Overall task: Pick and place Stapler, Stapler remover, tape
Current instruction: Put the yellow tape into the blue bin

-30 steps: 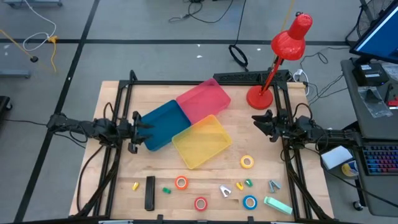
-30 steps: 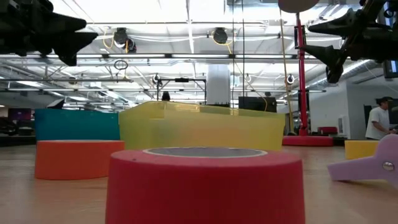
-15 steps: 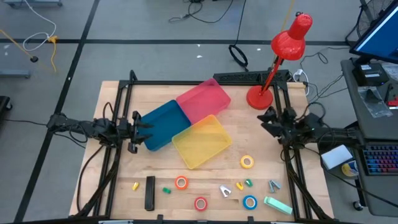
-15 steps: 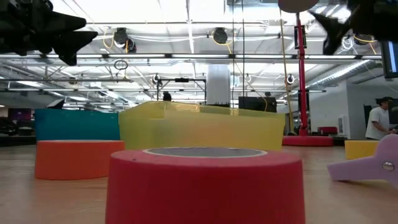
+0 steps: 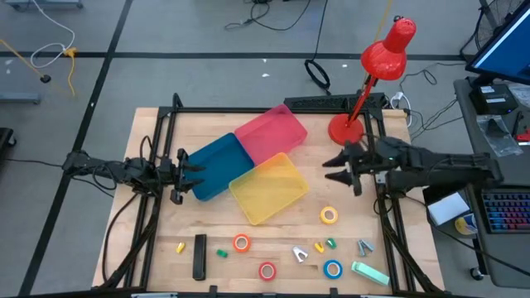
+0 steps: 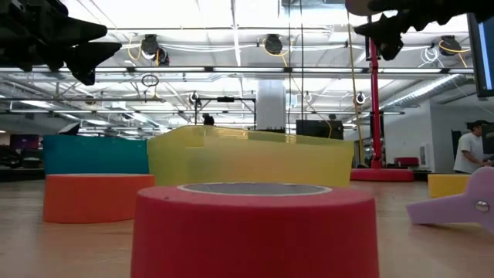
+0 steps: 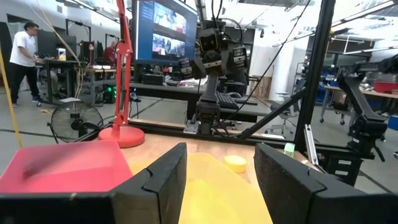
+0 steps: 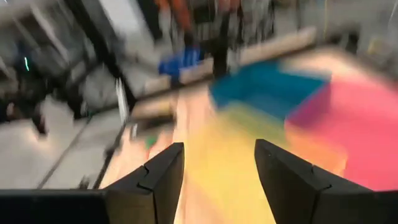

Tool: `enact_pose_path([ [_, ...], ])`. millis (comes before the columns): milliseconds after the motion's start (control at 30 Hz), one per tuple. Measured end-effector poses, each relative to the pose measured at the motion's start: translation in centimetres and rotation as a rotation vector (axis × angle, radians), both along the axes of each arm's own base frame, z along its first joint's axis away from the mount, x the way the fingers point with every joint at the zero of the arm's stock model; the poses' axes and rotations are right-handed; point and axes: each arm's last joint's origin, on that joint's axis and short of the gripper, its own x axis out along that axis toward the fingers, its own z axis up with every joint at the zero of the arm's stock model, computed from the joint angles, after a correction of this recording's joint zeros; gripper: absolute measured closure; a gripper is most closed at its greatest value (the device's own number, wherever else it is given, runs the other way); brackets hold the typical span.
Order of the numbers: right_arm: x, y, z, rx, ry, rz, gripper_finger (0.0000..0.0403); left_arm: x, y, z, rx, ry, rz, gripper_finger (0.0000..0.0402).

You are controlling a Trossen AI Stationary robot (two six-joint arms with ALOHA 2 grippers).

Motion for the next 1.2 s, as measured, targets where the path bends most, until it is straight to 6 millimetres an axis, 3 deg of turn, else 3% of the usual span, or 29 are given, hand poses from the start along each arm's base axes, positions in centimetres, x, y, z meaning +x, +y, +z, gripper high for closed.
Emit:
enact_pose_path([
  [233,0.8,0.4,1.0,0.157,0.373,0.109,0.0211,0.0,0.0,-0.1,0.004,0.007,0.001,0.0215],
  [433,-0.4,0.8,-0.1,0.410,0.691,0.113,0.0211,0.1,0.0,-0.4,0.011,0.039,0.000,0.0215],
  [633,-1.9,1.1,-0.9,0.609,0.910,0.008,0.0211,0.1,0.0,-0.7,0.017,0.068,0.001,0.0215],
  [933,-2.2,1.1,-1.1,0.671,0.971,-0.064,0.0211,0.0,0.0,-0.3,-0.003,0.031,-0.001,0.0215],
  [1200,-2.2,0.8,-1.2,0.577,0.948,-0.139,0.0211,-0.2,0.0,1.0,-0.219,-0.105,-0.042,0.0215],
])
